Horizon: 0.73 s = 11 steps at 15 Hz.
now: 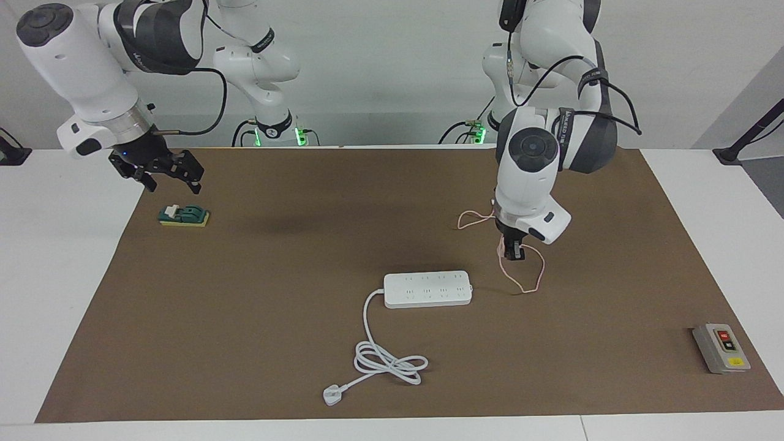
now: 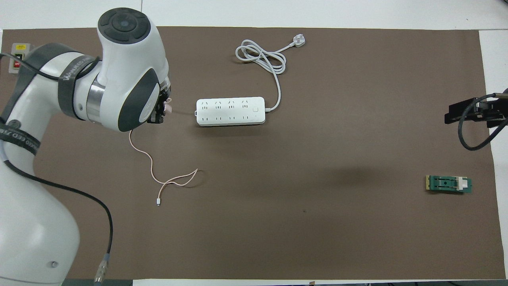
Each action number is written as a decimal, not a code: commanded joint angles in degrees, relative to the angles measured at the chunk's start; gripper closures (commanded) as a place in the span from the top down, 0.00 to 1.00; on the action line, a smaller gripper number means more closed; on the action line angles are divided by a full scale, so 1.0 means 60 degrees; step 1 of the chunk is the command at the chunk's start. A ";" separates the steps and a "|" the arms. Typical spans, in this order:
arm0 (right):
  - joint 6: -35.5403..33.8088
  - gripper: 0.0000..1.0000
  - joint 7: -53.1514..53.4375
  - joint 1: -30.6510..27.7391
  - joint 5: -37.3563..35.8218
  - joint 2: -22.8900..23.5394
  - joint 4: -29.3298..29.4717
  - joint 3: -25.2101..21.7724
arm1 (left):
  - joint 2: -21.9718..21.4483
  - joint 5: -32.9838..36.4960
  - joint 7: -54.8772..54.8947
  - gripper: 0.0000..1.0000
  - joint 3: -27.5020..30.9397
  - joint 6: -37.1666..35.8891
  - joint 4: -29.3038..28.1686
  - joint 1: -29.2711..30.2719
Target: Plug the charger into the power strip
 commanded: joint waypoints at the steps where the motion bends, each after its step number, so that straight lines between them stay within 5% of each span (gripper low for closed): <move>1: -0.0014 1.00 -0.0124 -0.0009 -0.0103 -0.0132 -0.0089 -0.0022 | 0.1070 -0.0218 -0.0411 0.00 0.0245 -0.0562 0.1393 -0.0429; 5: -0.0014 1.00 -0.0124 -0.0009 -0.0103 -0.0132 -0.0089 -0.0022 | 0.2095 -0.0364 -0.0677 0.00 0.0260 -0.0694 0.2638 -0.0562; 11: -0.0014 1.00 -0.0124 -0.0009 -0.0103 -0.0132 -0.0089 -0.0022 | 0.2185 -0.0394 -0.0779 0.00 0.0216 -0.0329 0.2596 -0.0621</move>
